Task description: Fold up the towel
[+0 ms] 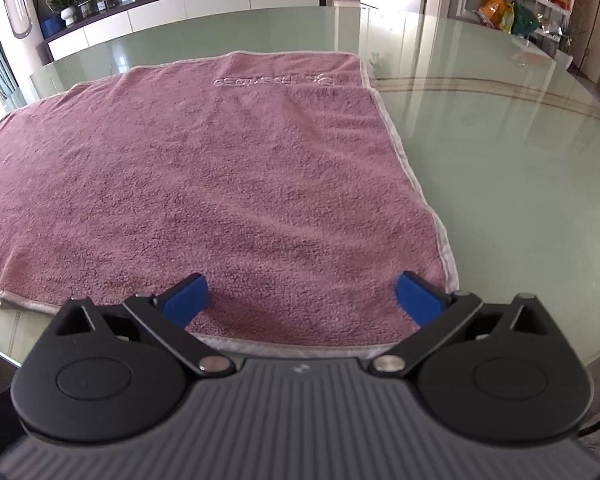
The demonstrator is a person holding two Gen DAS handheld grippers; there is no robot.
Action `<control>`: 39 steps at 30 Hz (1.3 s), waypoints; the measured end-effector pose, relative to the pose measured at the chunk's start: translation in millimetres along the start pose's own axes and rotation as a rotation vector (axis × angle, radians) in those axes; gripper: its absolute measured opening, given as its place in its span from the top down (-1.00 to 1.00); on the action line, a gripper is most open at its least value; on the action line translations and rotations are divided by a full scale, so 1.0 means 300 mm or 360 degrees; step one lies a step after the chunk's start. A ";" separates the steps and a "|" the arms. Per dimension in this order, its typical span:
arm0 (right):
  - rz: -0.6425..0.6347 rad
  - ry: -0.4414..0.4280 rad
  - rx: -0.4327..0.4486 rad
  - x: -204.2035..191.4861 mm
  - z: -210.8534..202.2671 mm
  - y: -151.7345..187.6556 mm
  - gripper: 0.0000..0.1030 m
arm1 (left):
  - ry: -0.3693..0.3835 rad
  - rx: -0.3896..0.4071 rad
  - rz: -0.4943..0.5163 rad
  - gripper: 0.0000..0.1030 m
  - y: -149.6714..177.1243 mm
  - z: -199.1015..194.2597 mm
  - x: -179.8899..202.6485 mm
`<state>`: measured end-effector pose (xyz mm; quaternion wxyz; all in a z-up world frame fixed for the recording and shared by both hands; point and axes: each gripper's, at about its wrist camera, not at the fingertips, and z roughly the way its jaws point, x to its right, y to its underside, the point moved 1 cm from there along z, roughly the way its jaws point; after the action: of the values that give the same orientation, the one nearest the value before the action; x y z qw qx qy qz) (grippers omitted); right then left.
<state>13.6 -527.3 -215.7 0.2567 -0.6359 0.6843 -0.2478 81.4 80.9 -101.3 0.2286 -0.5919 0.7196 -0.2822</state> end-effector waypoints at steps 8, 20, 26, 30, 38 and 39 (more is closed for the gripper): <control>0.0008 0.0033 0.0050 -0.004 -0.007 0.021 -1.00 | -0.0018 0.0014 -0.0011 -0.70 0.004 0.009 0.001; 0.0000 0.0047 0.0060 -0.008 -0.006 0.018 -1.00 | -0.0065 -0.0027 -0.0056 -0.88 -0.004 0.021 0.000; -0.0015 0.0041 0.0074 -0.008 -0.007 0.023 -1.00 | -0.0101 -0.0086 -0.0086 -0.83 -0.021 0.019 0.010; -0.0037 0.0024 0.0092 -0.005 -0.011 0.030 -1.00 | -0.0093 -0.0060 -0.0103 -0.74 -0.026 -0.011 0.050; -0.0093 -0.0024 0.0133 0.004 -0.021 0.045 -1.00 | 0.0107 0.0122 0.0038 -0.75 -0.085 -0.071 0.331; -0.0105 -0.0033 0.0142 0.006 -0.023 0.048 -1.00 | 0.0140 0.0142 0.0100 -0.75 -0.096 -0.070 0.391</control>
<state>-1.8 -527.9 -220.3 0.2834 -0.6485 0.6487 -0.2798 65.4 -35.4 -65.6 0.2318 -0.5452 0.7339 -0.3323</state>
